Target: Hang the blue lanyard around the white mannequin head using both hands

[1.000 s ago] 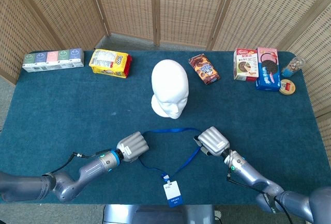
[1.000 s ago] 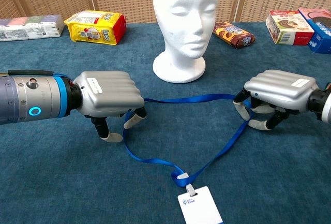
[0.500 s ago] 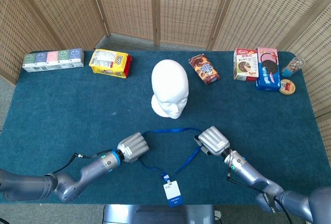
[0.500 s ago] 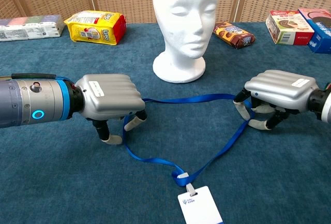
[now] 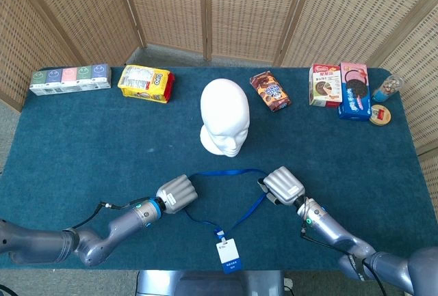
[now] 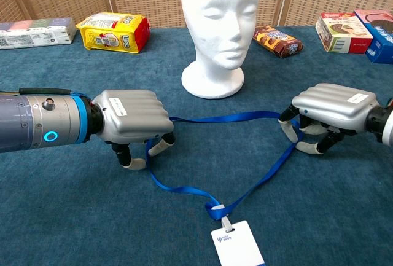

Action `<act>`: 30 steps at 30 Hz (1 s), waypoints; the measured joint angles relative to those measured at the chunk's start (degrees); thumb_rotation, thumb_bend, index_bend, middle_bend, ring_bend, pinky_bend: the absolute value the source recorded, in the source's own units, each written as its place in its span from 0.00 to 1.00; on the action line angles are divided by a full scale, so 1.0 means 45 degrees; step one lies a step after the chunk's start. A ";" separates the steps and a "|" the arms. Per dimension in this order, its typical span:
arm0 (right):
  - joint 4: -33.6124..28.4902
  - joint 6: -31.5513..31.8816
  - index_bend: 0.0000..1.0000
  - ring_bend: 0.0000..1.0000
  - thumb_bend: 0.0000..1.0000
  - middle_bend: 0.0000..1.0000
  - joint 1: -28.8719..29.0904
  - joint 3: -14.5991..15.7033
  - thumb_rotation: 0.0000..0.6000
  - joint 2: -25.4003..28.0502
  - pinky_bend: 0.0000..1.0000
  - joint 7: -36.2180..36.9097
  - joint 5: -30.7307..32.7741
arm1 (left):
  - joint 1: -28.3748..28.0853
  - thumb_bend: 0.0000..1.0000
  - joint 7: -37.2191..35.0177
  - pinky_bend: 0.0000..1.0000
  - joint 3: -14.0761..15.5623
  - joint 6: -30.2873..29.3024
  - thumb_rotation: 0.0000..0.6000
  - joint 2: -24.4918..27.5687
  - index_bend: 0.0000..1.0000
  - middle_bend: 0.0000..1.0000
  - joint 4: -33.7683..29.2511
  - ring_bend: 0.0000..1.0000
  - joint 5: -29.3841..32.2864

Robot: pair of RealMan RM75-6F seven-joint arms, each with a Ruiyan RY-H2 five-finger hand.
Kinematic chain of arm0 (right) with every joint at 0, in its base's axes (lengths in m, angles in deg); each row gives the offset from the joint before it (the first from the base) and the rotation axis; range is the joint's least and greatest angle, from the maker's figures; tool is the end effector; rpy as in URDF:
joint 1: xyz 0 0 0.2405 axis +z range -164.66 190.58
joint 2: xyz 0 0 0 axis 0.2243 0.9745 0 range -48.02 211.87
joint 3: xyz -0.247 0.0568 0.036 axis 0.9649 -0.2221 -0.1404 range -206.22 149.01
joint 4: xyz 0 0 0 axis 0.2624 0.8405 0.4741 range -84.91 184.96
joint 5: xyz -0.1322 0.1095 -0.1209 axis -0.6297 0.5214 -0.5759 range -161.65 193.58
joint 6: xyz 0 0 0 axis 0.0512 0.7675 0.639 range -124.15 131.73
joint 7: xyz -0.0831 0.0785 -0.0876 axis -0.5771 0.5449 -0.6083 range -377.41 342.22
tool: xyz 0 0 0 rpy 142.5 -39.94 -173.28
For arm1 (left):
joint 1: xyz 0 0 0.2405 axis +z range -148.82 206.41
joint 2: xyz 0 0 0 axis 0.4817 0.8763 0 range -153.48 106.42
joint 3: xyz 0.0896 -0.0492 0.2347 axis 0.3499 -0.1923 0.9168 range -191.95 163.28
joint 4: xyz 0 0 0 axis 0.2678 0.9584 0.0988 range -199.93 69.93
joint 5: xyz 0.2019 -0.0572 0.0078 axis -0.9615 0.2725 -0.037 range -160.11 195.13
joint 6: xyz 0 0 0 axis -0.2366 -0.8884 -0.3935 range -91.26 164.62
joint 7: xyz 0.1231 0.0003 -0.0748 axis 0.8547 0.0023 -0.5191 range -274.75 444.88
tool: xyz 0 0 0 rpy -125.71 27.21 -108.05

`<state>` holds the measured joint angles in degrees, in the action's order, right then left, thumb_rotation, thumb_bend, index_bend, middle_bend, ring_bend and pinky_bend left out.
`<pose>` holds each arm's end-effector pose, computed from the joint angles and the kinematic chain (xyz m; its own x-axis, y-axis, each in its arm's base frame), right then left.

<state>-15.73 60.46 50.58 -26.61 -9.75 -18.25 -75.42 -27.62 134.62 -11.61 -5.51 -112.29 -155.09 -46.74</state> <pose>-0.2206 -0.3102 -0.0390 0.6234 -0.2453 0.7425 -0.7007 -0.5967 0.3911 -0.1083 0.2934 -0.0735 0.9206 0.0295 0.3894 0.2448 -0.8207 -0.5163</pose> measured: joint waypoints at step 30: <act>0.0218 -0.0048 0.70 1.00 0.46 1.00 -0.0035 -0.0026 1.00 -0.0061 1.00 0.0246 0.0076 | -0.0569 0.42 -0.0027 1.00 0.0377 -0.0232 0.83 -0.0195 0.59 1.00 -0.0093 1.00 0.1049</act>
<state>-14.75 60.25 50.43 -26.73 -10.03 -17.15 -75.08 -30.19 134.50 -9.92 -6.56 -113.17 -155.50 -42.02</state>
